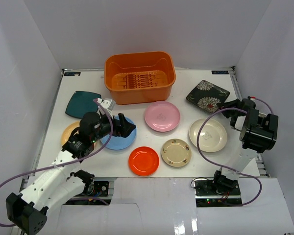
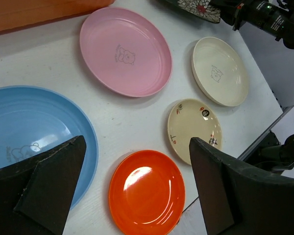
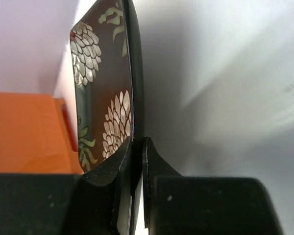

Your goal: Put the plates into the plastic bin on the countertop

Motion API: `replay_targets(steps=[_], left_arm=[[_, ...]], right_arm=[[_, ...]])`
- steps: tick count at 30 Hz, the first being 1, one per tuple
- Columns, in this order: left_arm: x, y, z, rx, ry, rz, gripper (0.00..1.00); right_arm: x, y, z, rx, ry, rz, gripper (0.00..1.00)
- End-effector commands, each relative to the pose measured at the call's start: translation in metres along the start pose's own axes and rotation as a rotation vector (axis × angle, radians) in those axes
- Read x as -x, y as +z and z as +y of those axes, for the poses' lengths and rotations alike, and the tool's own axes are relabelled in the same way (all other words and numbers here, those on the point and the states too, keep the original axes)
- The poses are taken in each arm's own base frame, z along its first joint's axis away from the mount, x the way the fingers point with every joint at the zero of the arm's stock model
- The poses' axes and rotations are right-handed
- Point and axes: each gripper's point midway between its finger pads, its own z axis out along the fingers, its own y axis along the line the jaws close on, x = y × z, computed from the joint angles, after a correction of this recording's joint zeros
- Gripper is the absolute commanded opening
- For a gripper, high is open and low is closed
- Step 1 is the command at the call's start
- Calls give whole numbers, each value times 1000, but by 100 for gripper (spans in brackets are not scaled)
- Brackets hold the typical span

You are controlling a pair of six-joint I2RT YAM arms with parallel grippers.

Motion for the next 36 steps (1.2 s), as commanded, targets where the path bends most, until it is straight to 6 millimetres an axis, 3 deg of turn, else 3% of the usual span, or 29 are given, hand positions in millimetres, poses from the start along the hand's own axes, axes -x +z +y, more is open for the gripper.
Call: replay_targets(steps=[1,2,4,5,8,9,11,12,13,14,15,18,22,25,26,27,29,35,36], left_arm=[[28,7,-18,-49,-30,-30,96],[42,7,-26,-66,-30,-48,95],[50,15,-31,-75,-53,-29,93],[67,14,-39,-91,-53,-56,92],[80,25,-45,-98,-74,-40,89],[97,24,-53,-106,-71,-61,88],[104,37,-52,-92,-84,-38,86],[121,37,-60,-106,-84,-54,85],[119,48,-62,-122,-98,-17,85],[129,44,-71,-148,-99,-31,85],[138,54,-76,-161,-109,-16,86],[149,73,-84,-193,-114,18,87],[153,102,-67,-140,-101,49,88],[141,123,-57,-124,-112,94,86],[138,128,-54,-121,-115,105,83],[131,136,-46,-98,-119,122,81],[130,141,-40,-79,-120,122,70],[135,150,-30,-34,-112,97,42],[136,150,-29,-32,-110,95,25]], right_arm=[[69,-34,133,336,-114,-187,8],[71,-42,147,376,-127,-193,8],[72,-63,173,441,-131,-208,8],[70,-72,183,472,-138,-208,8],[61,-102,202,532,-153,-221,8],[57,-115,209,553,-165,-229,8],[45,-123,220,581,-197,-191,8],[37,-125,224,582,-209,-155,8],[24,-129,240,622,-251,-114,8],[16,-131,248,641,-265,-90,8],[9,-134,256,662,-277,-69,8],[-24,-141,280,741,-300,38,8],[-53,-155,309,860,-314,143,8],[-76,-158,319,911,-304,226,8],[-78,-156,319,912,-297,235,8],[-97,-161,325,939,-293,285,8],[-109,-162,329,955,-295,315,8],[-127,-160,332,965,-292,363,8],[-129,-160,332,967,-291,368,8]])
